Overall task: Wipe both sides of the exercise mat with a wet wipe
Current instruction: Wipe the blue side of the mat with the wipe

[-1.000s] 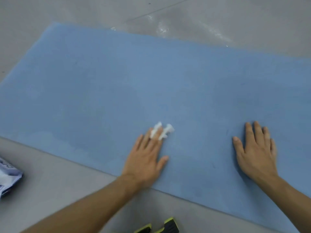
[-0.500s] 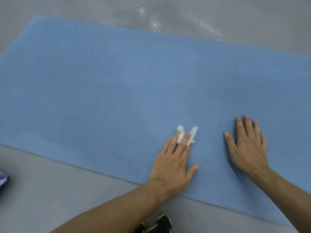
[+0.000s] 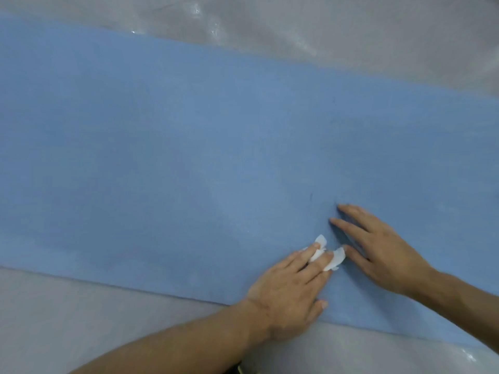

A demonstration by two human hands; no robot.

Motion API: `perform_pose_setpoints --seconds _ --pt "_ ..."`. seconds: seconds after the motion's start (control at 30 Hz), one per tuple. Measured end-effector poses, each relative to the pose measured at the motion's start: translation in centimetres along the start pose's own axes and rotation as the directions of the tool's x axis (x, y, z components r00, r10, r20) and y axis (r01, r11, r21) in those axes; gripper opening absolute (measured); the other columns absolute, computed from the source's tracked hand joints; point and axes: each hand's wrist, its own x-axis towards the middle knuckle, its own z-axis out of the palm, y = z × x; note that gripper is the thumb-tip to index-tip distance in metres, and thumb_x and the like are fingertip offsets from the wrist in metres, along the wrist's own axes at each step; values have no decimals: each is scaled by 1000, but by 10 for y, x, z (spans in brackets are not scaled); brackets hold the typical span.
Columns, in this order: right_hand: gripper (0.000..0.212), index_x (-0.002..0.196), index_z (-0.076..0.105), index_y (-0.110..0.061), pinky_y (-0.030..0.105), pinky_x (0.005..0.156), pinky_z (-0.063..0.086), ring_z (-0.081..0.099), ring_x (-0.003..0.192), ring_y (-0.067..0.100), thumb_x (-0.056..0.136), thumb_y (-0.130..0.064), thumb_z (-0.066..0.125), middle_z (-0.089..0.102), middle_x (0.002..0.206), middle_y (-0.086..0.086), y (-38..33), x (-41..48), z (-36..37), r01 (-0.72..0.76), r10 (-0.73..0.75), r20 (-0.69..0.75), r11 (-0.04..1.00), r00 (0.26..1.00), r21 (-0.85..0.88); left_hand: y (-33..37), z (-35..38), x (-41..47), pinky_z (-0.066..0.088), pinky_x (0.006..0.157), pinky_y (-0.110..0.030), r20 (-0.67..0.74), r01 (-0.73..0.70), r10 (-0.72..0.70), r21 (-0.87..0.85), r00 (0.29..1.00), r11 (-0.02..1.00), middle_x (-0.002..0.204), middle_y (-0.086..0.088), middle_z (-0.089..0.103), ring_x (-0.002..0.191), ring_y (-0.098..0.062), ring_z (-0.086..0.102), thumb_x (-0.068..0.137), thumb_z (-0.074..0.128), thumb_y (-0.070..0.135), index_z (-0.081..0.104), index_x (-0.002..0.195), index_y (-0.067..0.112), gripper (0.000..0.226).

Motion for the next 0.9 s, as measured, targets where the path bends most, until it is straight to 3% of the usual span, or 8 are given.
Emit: perform_pose_setpoints --seconds 0.1,0.23,0.37,0.47,0.6,0.7,0.8,0.9 --pt "55 147 56 -25 45 109 51 49 142 21 92 -35 54 46 158 1 -1 -24 -14 110 -111 32 994 993 22 5 1 12 16 129 -38 -13 -46 45 -89 999 995 168 -5 24 159 -27 7 101 36 30 32 160 9 63" --pt "67 152 49 -22 21 112 39 48 137 8 90 -42 61 48 153 -9 -12 -53 -15 114 -124 82 987 989 115 6 -9 27 34 122 -38 -4 2 -4 -420 1000 907 166 1 26 155 -21 20 96 50 7 41 156 16 61" --pt "61 147 47 -28 4 101 34 50 119 -6 94 -57 59 54 135 -21 -22 -66 -5 5 -8 14 976 1000 216 23 -20 32 51 97 -41 31 89 -90 -621 995 778 146 8 37 119 -26 56 90 49 1 59 131 20 46" --pt "42 135 53 -32 12 76 44 49 95 -7 99 -55 50 54 108 -22 -20 -70 -4 16 -8 -63 992 998 129 26 -17 33 54 83 -45 21 71 -76 -636 997 769 141 7 37 104 -28 61 86 47 -3 54 131 22 52" --pt "21 110 64 -31 33 53 50 59 84 17 95 -33 49 59 93 -10 -5 -73 -9 32 -35 -147 999 988 -20 17 -20 30 44 75 -32 -46 6 -43 -607 998 795 149 9 37 95 -17 56 85 52 -1 54 126 21 47" --pt "27 105 73 -20 36 60 53 64 85 30 93 -27 50 63 97 -1 11 -72 -14 -62 38 -246 994 969 -89 1 -20 27 43 82 -26 -139 28 -119 -527 983 849 150 5 43 114 -15 55 83 58 2 57 115 19 36" --pt "42 129 70 -10 52 87 55 59 110 36 89 -3 58 60 129 11 25 -76 -17 -234 199 -352 970 914 -59 -18 -15 29 43 109 -37 -229 14 -99 -347 968 938 145 -4 53 134 -23 50 81 60 3 63 112 16 34" --pt "61 157 44 -22 47 121 30 33 151 34 97 -25 54 32 165 12 5 -84 -13 -125 116 -189 991 975 -38 -34 -14 30 24 123 -44 -204 65 -93 -137 975 988 149 -5 52 148 -25 39 84 48 17 64 119 19 39"
